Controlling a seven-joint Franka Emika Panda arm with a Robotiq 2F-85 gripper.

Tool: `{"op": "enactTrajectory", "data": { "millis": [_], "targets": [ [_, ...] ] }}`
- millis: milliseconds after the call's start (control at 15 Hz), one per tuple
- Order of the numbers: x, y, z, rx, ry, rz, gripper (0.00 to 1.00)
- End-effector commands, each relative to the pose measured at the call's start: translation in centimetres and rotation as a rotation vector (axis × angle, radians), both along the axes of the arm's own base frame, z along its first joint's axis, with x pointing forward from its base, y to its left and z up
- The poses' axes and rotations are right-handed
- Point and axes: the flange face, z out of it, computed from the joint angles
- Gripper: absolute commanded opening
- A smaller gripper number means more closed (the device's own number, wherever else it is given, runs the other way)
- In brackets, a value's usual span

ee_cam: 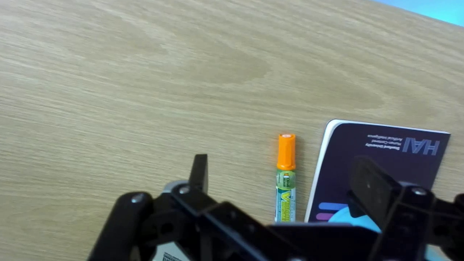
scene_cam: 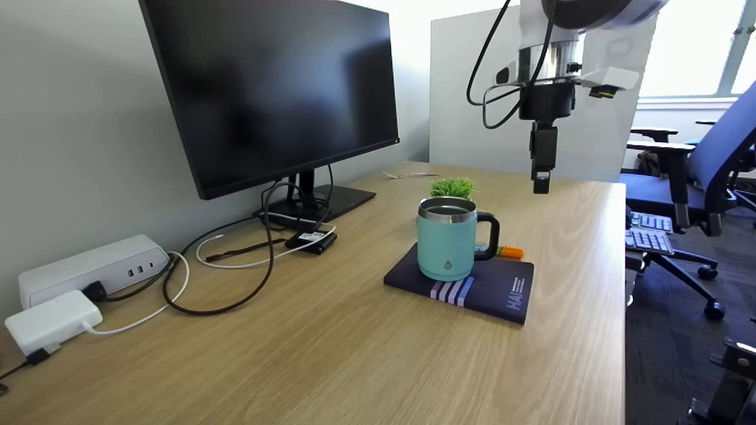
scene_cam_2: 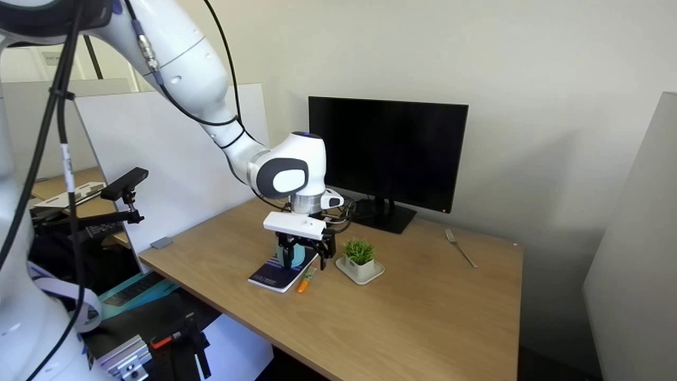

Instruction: Pick up the mug, put it on the book, then put the marker in the mug

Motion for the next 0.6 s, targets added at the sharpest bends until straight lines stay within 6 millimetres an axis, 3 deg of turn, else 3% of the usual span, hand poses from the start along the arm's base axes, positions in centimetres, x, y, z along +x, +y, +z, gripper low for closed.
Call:
{"op": "enactTrajectory", "data": {
  "millis": [0,533],
  "targets": [
    [2.0,0.0,-2.3,0.026,-0.008,0.011,1.0],
    [4.8,3.5,-5.5,0.061,-0.001,0.059,1.0]
  ]
}}
